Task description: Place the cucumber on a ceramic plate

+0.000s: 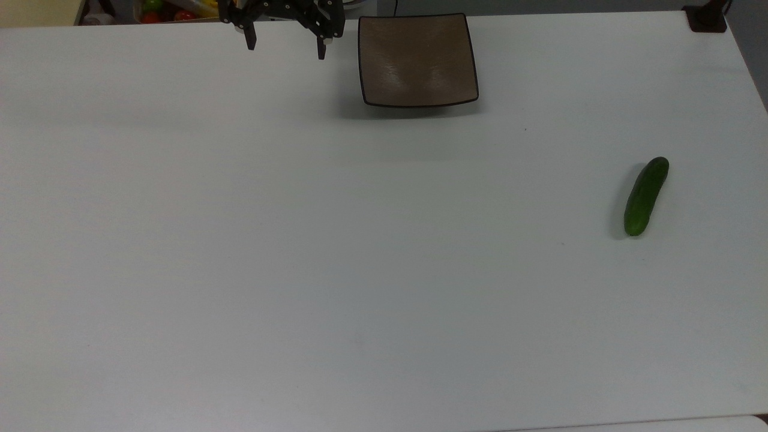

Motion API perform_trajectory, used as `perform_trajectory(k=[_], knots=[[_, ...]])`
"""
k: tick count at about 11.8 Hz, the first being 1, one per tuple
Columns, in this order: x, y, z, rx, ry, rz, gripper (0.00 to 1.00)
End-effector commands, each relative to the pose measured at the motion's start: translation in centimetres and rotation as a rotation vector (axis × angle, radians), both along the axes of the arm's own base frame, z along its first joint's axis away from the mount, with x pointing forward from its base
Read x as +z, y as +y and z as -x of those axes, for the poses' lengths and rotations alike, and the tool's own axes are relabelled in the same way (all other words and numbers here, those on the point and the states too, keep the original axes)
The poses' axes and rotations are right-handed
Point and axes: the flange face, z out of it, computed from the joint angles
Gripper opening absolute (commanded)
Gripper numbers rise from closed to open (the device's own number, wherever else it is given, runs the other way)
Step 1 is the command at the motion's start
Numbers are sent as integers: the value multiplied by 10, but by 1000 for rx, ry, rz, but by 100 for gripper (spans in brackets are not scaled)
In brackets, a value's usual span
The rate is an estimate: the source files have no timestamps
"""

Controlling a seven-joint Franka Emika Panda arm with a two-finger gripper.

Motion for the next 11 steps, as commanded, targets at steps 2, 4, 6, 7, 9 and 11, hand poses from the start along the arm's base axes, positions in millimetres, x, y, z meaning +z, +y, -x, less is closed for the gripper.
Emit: perform_trajectory(k=[2, 4, 6, 7, 9, 11], knots=[[2, 2, 11, 17, -1, -28, 100], [3, 6, 13, 18, 7, -44, 100], [4, 4, 11, 12, 1, -55, 100], [4, 5, 12, 14, -1, -55, 100], [6, 9, 10, 18, -9, -60, 100], [24, 51, 10, 59, -40, -168, 100]])
